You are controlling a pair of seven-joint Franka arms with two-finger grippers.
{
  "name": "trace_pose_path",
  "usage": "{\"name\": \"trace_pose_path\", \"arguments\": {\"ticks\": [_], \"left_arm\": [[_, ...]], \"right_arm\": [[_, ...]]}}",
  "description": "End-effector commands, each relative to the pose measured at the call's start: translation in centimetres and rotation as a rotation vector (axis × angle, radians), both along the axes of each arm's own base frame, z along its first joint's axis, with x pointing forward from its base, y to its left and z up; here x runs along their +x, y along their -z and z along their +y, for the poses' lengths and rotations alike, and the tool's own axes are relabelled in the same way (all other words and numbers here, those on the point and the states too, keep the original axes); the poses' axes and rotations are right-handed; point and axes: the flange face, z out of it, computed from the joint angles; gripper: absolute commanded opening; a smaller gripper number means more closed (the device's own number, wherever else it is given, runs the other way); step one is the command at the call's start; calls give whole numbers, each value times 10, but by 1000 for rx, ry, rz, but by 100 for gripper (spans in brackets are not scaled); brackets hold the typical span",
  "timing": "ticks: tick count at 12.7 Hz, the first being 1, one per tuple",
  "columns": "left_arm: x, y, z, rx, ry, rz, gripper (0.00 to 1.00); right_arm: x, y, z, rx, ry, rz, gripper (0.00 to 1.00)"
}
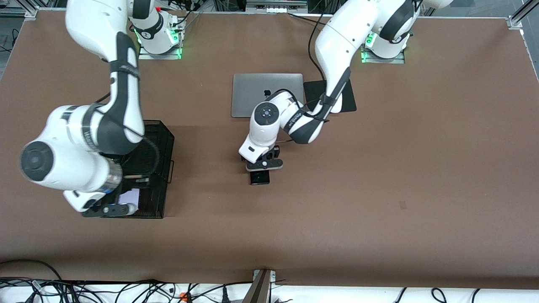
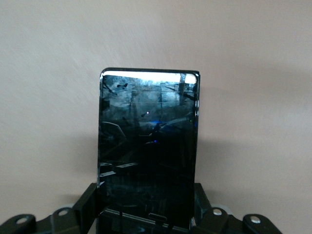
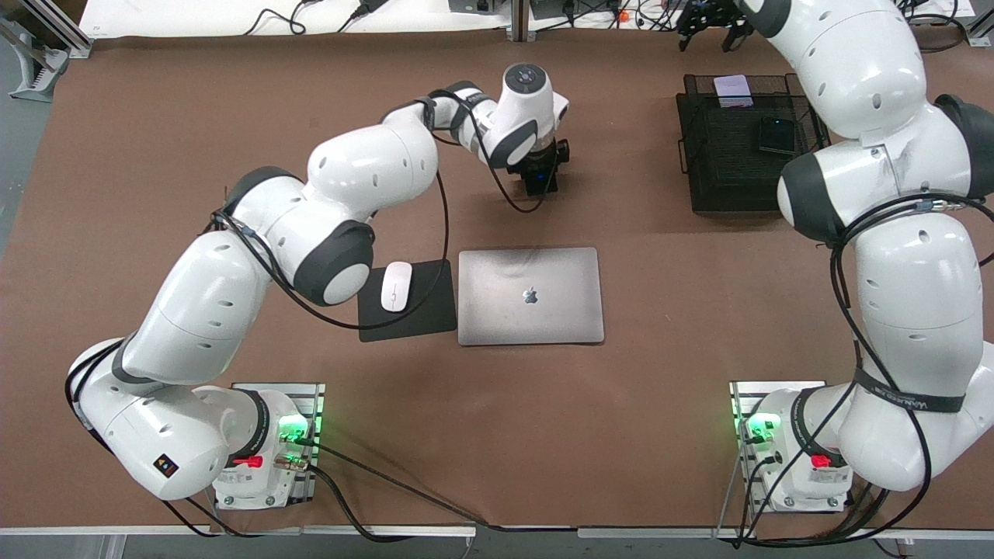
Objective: Place phones with both arms
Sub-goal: 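Carry the tall black phone to the table middle with the left gripper and release it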
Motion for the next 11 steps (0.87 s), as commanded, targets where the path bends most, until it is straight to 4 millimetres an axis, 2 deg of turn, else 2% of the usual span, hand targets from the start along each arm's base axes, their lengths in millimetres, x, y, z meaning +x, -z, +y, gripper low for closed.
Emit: {"name": "trace_pose_path", "arguments": {"ticks": [1,2,3,5,6,7,9,11], "left_arm": [[0,3,-11,7,-23,-30,61],[-7,8,-16,13,-33,-27,73],[-5,7,-15,25,-51,-41,100],[-2,-3,-13,31,-56,-47,100],[6,-11,-4,42,-68,-30,100],[22,-24,10,50,-93,-10,100],[50,-60,39,48,-127,45,100],[81,-115,87,12,-92,100,100]], "right_arm": [[-16,-12,44,18,31,17,99],[-20,-11,58,14,40,23,99],[-24,-11,68,7,50,23,99],[-28,-12,82,1,66,26,99],[-29,-12,84,1,67,26,99],[-31,-12,89,0,67,27,99],[-35,-13,100,-1,95,27,99],[-37,-12,106,1,116,31,99]]}}
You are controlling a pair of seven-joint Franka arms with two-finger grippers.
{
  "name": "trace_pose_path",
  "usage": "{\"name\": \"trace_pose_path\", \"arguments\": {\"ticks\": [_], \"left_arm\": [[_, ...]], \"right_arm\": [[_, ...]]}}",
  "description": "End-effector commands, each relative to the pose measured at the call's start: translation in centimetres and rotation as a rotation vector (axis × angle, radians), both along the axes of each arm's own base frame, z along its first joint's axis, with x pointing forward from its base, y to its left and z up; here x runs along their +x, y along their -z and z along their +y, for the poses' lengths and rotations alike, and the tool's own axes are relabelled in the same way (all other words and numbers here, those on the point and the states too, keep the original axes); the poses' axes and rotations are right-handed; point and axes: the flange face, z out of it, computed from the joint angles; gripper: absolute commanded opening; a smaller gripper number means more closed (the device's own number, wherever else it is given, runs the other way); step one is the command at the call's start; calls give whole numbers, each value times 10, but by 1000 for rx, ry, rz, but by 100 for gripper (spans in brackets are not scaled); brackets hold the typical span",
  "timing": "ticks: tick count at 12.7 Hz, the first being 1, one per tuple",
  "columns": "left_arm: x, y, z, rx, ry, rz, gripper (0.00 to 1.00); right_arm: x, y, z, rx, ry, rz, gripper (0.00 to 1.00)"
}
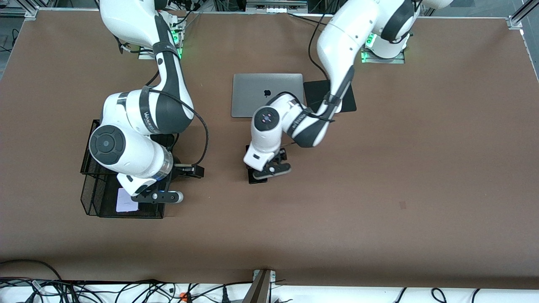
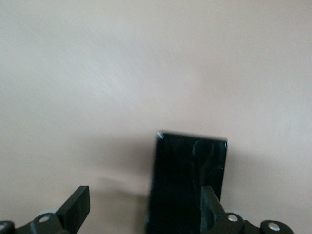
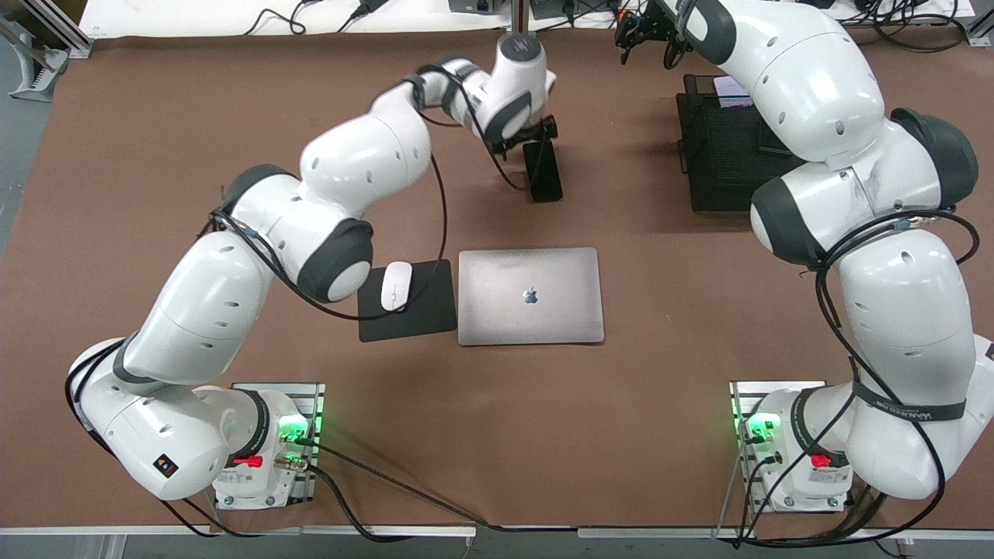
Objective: Place phones with both arms
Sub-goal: 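Carry the tall black phone to the table middle with the left gripper and release it, then grasp the tall phone with the right gripper while the left gripper returns to rest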
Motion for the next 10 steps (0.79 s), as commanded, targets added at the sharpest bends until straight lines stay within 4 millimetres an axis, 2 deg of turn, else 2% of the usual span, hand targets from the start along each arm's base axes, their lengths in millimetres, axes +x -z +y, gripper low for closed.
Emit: {"name": "trace_pose_path", "arguments": {"ticks": [1,2,4,5,6,8,10], "left_arm": [[33,-67,66,-41,54,112,100],[41,-84,89,-42,64,140,100],[57,-96,138,-13,55,197,100],[66,-97,170,9,51,234,100],[78,-101,211,15,55,264,100],[94,-117,282,58,91,288,100],[99,-132,333,110,69,290,100]], "right_arm": [[-11,-12,21,11,56,1,99],[-16,-11,40,11,84,-11,99],[-33,-5,89,20,109,-38,99],[-40,4,110,25,122,-51,99],[-48,13,132,41,114,-53,99],[-69,45,176,56,59,-45,99],[-92,92,213,25,17,-40,99]]}}
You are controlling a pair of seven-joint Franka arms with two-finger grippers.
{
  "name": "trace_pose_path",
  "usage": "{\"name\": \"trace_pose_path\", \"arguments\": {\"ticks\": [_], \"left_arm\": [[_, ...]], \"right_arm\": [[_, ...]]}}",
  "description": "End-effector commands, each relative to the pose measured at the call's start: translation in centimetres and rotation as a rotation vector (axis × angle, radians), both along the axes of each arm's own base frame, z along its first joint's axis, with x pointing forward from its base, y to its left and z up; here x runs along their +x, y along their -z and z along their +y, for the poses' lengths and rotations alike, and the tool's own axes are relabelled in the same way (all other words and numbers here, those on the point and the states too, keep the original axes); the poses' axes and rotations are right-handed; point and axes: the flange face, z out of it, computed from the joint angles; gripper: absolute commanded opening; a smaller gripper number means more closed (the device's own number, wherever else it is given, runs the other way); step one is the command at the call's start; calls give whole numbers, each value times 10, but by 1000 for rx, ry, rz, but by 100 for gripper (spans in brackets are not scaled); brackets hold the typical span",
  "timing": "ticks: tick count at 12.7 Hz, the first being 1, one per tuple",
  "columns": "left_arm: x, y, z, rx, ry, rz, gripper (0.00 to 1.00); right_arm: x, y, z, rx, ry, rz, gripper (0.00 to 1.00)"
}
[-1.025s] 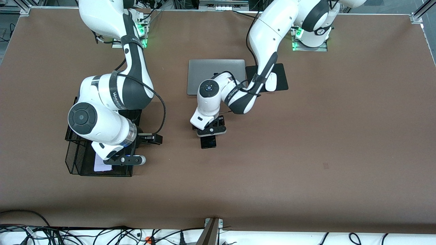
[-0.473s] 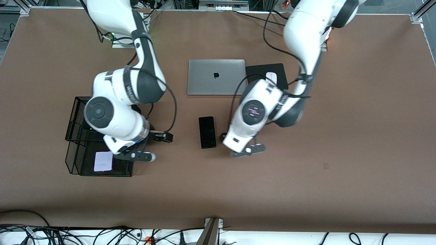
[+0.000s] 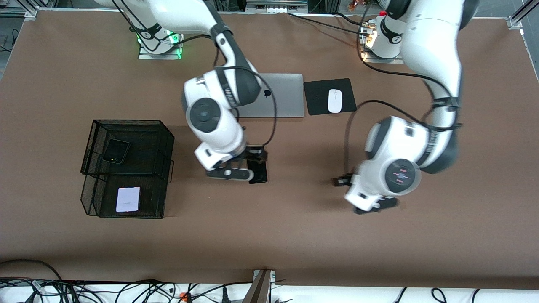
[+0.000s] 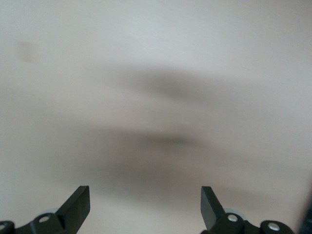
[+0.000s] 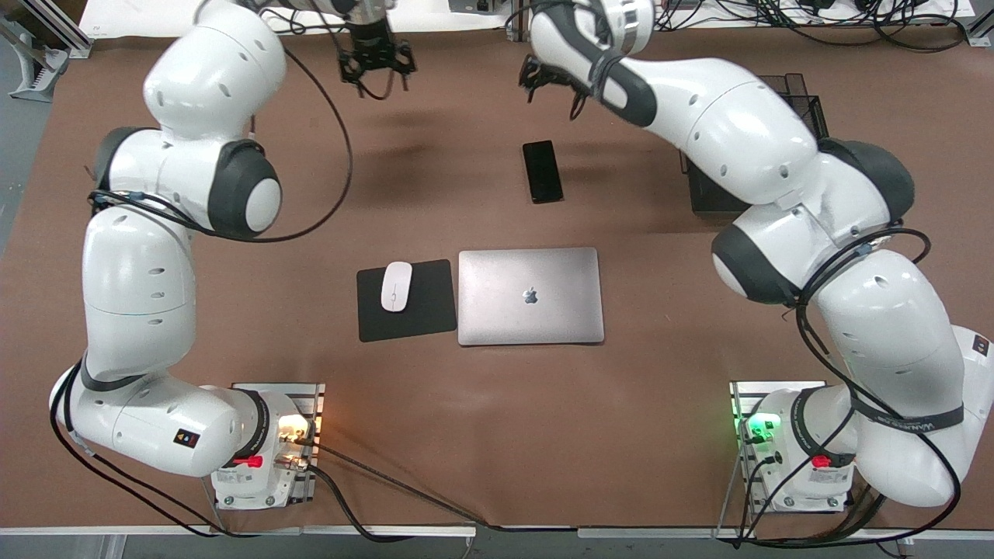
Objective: Place phones with both arms
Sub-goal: 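Grasp the tall phone with the right gripper while the left gripper returns to rest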
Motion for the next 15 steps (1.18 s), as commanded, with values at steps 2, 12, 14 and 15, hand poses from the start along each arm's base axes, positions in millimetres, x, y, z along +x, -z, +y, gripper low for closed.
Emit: {"name": "trace_pose_path", "arguments": {"ticks": [2,12,14,15], "left_arm": [[-13,-62,85,18,74,-15,100],[-102,-238,176,-66,196,-30,100],[-136,-252,168,-76,219,-30,100],[-148,-254,167,-79,230,-33,100]], "right_arm": [[-22,77,25,-90,-85,4,100],[-57,160,13,-149,-322,-80,100],[-61,168,14,-148,-327,-80,100],[-61,169,12,-147,-324,-85,100]]}}
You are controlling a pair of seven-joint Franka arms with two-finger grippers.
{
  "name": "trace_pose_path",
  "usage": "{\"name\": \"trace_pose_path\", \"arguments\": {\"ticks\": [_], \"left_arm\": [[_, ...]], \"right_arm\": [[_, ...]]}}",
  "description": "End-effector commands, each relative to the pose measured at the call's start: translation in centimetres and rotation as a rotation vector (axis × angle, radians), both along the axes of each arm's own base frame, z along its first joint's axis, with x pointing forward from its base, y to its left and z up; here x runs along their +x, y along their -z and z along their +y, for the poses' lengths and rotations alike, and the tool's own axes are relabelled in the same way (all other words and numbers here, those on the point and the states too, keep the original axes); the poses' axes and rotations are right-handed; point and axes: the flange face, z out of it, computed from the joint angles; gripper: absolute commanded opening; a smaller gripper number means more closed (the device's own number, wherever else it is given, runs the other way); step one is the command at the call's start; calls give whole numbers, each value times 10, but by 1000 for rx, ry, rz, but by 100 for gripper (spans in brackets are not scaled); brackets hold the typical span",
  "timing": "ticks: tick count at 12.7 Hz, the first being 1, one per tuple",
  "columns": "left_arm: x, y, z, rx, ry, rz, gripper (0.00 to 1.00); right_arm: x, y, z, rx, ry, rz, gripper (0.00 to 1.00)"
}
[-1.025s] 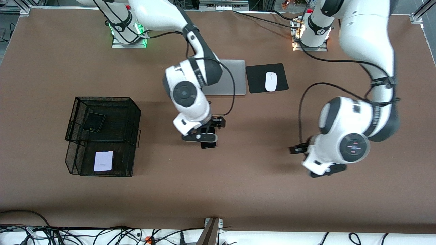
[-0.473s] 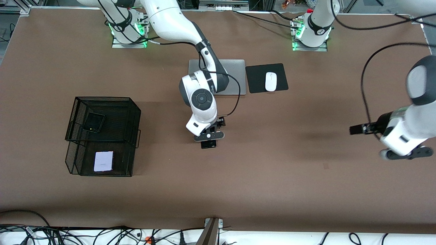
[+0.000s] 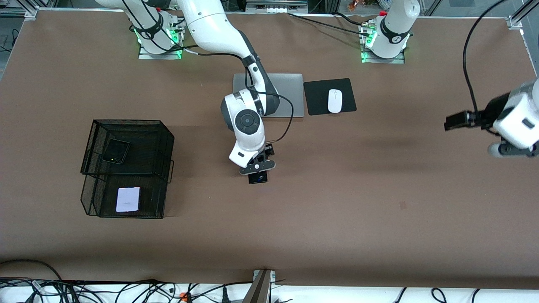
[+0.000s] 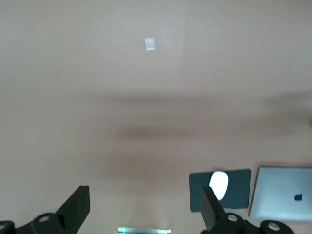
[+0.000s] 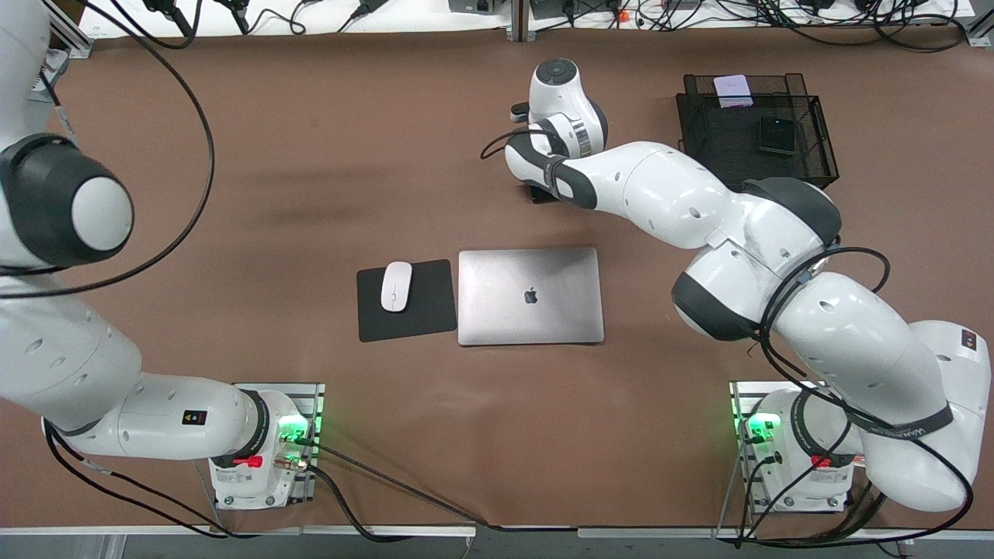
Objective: Place phones with both arms
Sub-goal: 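Carry the tall black phone over the basket and lower it in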
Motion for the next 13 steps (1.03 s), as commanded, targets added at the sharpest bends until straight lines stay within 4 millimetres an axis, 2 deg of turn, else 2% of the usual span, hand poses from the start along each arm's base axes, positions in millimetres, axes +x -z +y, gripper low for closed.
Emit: {"name": "trace_pose_path", "arguments": {"ticks": [1,5,6,7,8,9,11,13], "left_arm": [[-44,-2,-5,-8,56,-5,100],[-59,-4,-5,-16,113,-15,100],[-60,-7,-3,-11,111,-21,100],[-62,-10,-1,-8,109,-26,100],[-62,-9,-1,-6,109,-26,100],[-62,-11,-1,-6,109,-29,100],[-60,-12,-1,-6,109,-33,100],[-58,-10,-1,-5,109,-30,100]], "right_arm": [[-8,-3,0,5,-20,-11,100],[-8,-2,0,5,-22,-14,97],[-7,-2,-1,6,-22,-17,76],[-7,-2,-1,6,-34,-17,38],[-7,-3,-2,8,-34,-14,13],[-5,-6,-2,12,-34,-17,0],[1,-23,-5,26,-14,-24,0],[31,-74,-39,22,42,-46,0]]}}
